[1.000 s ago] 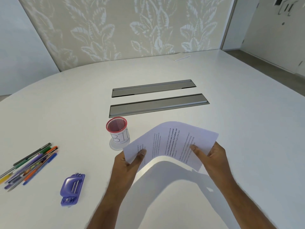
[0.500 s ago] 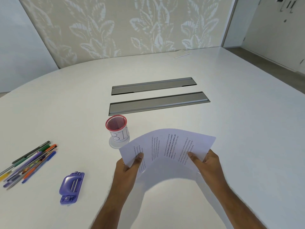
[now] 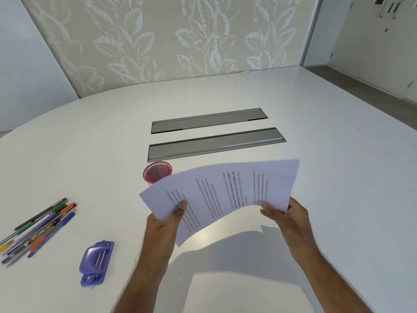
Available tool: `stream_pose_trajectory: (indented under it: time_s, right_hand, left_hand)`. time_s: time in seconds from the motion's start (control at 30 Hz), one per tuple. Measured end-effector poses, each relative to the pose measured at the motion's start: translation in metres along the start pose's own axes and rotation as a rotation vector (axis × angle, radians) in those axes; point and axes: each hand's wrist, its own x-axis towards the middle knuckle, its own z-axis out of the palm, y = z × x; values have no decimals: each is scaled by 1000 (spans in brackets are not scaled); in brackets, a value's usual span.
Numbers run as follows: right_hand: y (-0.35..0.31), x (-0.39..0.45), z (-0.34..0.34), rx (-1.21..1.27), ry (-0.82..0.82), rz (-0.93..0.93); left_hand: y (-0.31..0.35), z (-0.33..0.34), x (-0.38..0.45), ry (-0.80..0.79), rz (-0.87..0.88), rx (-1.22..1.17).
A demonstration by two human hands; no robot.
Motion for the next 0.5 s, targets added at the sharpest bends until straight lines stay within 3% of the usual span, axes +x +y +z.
stream_pose_trajectory:
  time_s: [0.3, 0.5]
  right_hand:
    - [-16, 5, 31, 371, -90, 61]
    - [-23, 1, 50, 391, -43, 109]
  left_hand:
    - [12, 14, 1, -136, 64, -248]
    - [0, 17, -2, -145, -16, -255]
